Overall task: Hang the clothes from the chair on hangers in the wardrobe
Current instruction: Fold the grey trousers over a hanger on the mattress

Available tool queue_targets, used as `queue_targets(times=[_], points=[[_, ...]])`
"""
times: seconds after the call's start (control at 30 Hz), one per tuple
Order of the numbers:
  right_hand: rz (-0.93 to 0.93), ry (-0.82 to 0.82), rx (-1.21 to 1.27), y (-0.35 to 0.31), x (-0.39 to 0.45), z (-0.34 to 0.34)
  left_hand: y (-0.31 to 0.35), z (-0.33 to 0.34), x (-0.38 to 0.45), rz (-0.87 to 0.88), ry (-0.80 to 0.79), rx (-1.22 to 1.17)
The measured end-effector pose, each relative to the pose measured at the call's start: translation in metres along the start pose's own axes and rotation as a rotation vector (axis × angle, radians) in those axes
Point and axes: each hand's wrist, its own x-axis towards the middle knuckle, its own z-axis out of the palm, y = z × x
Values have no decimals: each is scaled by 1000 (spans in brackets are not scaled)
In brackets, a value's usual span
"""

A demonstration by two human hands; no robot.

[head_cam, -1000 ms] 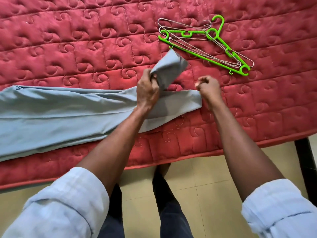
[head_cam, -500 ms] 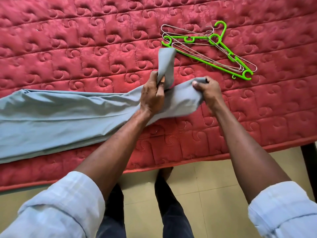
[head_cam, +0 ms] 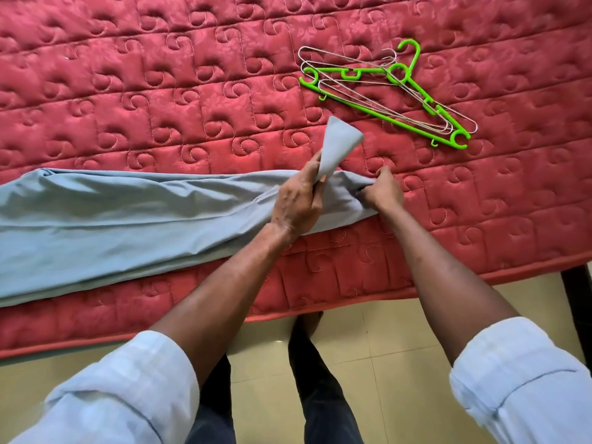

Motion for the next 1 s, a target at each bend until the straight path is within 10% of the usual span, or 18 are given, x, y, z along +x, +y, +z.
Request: queue_targets(times=[0.3,0.7,1.0], points=[[270,412,502,28,-8,-10,-18,52,-53,248,-495,204],[-54,264,-58,8,-26,10,-58,30,-19,-286,-66,432],[-66,406,198,8,-24,12,-69,22,12,-274,65,478]])
